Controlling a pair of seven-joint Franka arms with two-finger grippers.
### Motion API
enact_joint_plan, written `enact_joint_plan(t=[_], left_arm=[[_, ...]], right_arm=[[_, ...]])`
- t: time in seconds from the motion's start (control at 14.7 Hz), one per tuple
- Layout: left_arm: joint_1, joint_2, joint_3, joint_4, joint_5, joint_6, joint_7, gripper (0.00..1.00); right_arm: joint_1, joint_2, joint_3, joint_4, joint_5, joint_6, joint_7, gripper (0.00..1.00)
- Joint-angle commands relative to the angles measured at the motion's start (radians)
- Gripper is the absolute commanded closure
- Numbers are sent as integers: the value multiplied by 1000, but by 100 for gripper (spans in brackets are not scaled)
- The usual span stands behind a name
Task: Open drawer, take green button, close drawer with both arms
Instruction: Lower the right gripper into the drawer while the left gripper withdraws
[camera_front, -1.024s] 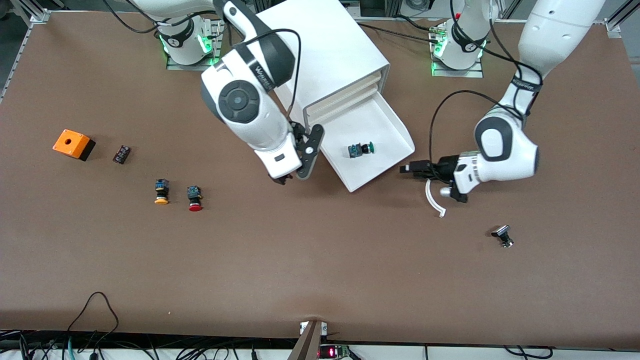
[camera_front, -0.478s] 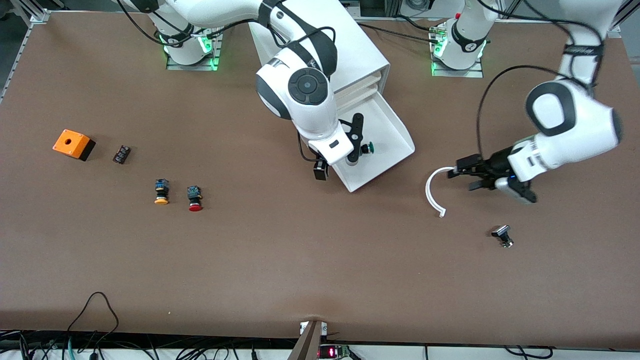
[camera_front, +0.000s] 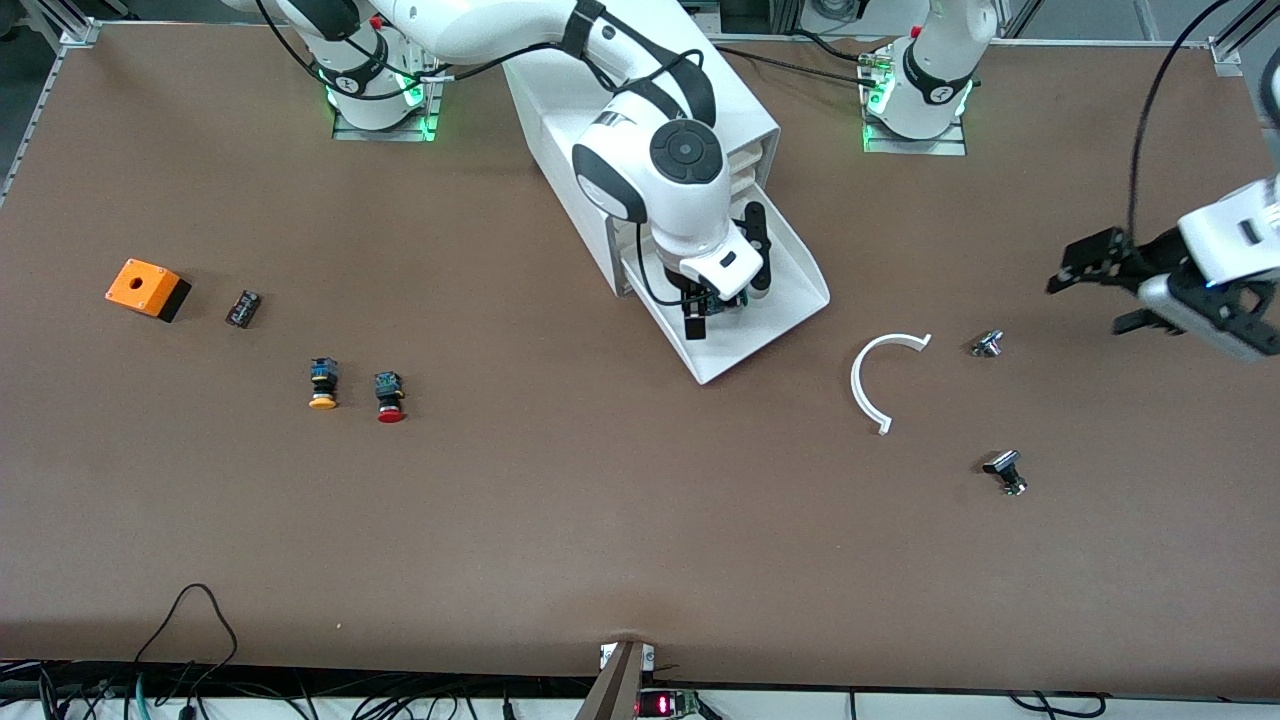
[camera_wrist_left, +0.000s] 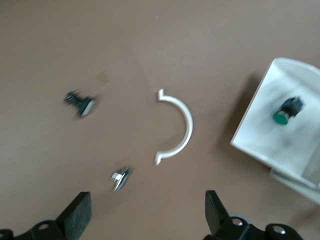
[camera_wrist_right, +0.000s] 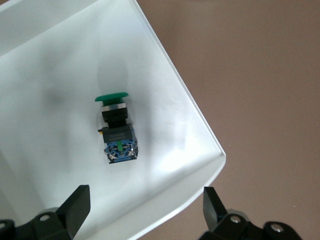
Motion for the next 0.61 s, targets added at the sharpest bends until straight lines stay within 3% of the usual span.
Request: enact_joint_plan(t=[0.0,0.27,0.55], left_arm=[[-66,-39,22,49,140,-105,-125,0],[-112,-70,24,34,224,-124,-230,0],[-134,-78,24,19,226,-133,-360,0]], right_arm=[[0,40,9,46,-32,-9,-54,0],[0,79,12,46,-32,14,-74,0],[12,97,16,46,-32,48,-65,0]])
